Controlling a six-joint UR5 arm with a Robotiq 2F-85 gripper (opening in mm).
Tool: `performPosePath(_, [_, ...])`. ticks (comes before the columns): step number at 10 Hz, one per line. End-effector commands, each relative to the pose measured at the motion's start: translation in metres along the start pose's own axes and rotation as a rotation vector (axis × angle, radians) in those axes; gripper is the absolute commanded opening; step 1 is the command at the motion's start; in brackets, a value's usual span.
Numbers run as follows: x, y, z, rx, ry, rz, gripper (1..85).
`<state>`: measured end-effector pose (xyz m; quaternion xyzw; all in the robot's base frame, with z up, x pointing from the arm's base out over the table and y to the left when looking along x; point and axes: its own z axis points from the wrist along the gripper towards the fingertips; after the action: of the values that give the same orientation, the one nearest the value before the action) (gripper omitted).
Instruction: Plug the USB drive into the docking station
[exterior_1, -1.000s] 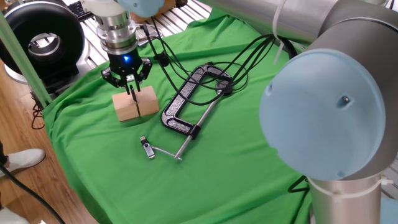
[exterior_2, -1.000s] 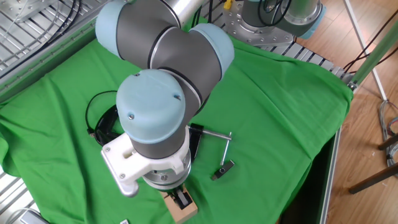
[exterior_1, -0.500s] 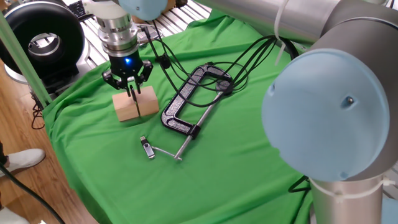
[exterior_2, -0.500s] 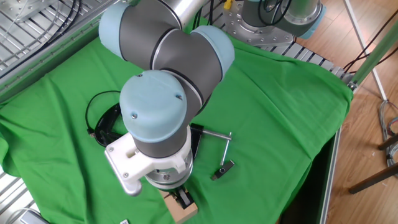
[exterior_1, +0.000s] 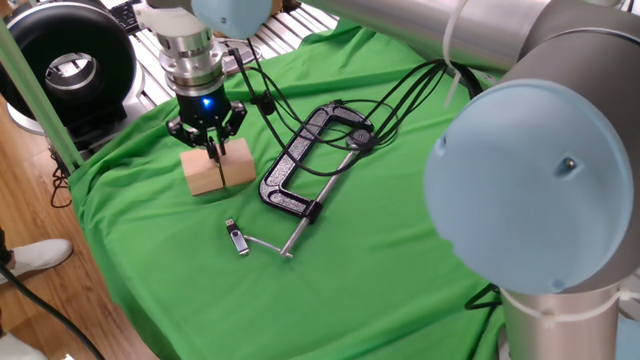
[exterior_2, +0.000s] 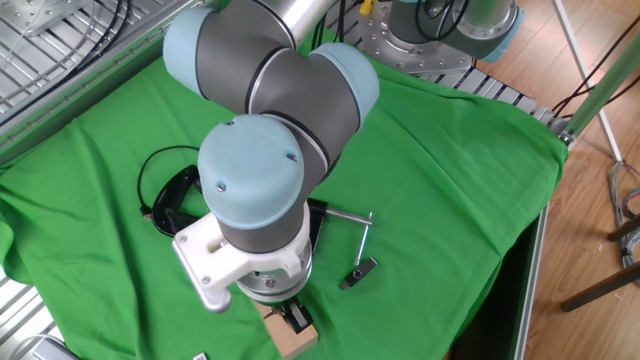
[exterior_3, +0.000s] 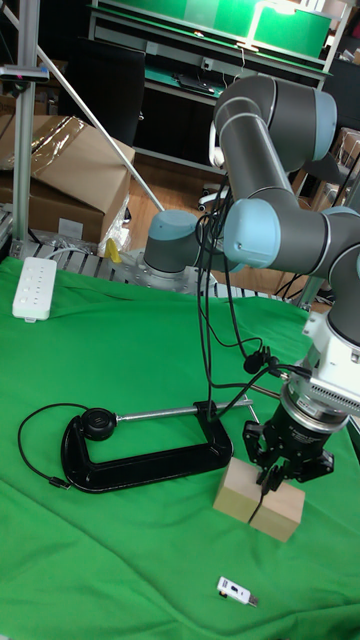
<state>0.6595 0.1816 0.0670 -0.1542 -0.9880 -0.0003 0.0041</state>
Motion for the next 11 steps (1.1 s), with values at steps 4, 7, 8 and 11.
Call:
performPosePath(4, [0.003, 0.0, -0.001, -0.004, 0.01, 0.021, 18.7])
performPosePath(7, [0.003, 0.0, -0.002, -0.001, 0.012, 0.03, 15.7])
performPosePath(8, [0.003, 0.001, -0.007, -0.003, 0.016, 0.033, 13.3])
performPosePath(11, [0.0, 0.008, -0.029, -0.023, 0.018, 0.036, 9.0])
